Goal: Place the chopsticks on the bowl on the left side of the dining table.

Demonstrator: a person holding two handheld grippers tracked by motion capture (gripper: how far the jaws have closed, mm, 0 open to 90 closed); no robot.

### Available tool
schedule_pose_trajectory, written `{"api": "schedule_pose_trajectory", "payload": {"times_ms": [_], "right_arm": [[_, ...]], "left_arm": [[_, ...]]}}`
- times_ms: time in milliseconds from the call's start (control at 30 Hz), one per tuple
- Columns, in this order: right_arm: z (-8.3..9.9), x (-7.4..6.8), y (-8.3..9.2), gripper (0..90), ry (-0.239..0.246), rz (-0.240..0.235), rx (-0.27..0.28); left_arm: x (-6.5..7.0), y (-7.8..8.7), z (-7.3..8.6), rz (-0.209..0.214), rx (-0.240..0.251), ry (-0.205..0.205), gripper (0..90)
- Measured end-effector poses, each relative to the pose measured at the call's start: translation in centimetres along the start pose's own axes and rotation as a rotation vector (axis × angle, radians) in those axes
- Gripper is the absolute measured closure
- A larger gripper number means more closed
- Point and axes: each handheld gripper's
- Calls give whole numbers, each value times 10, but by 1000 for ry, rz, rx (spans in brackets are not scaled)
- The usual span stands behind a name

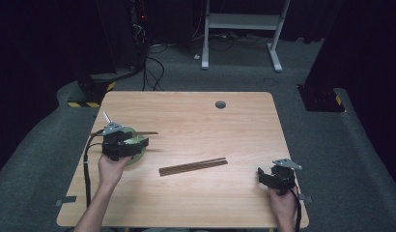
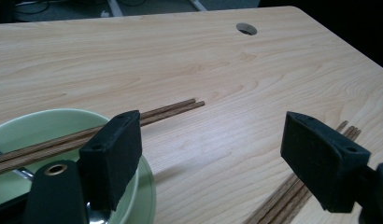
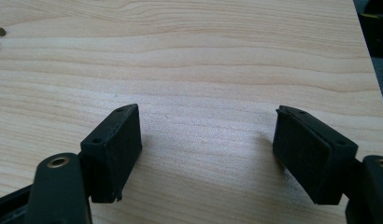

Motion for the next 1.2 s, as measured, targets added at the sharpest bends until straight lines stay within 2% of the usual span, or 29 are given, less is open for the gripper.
{"api": "schedule_pose_trajectory", "payload": {"times_ms": [600, 1200], "right_arm": [[0, 0, 0, 236, 0, 0, 0], [0, 0, 0, 235, 0, 0, 0]], "left_arm": [[15, -3, 5, 58, 3, -8, 220], [26, -3, 13, 82, 3, -19, 239]]}}
Point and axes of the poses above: each handheld gripper's, and its own axes: y roughly backward along the jaws, z roughly out of its underside, x roughly to its right, and after that the axes turned 3 degrees about -z, right-handed
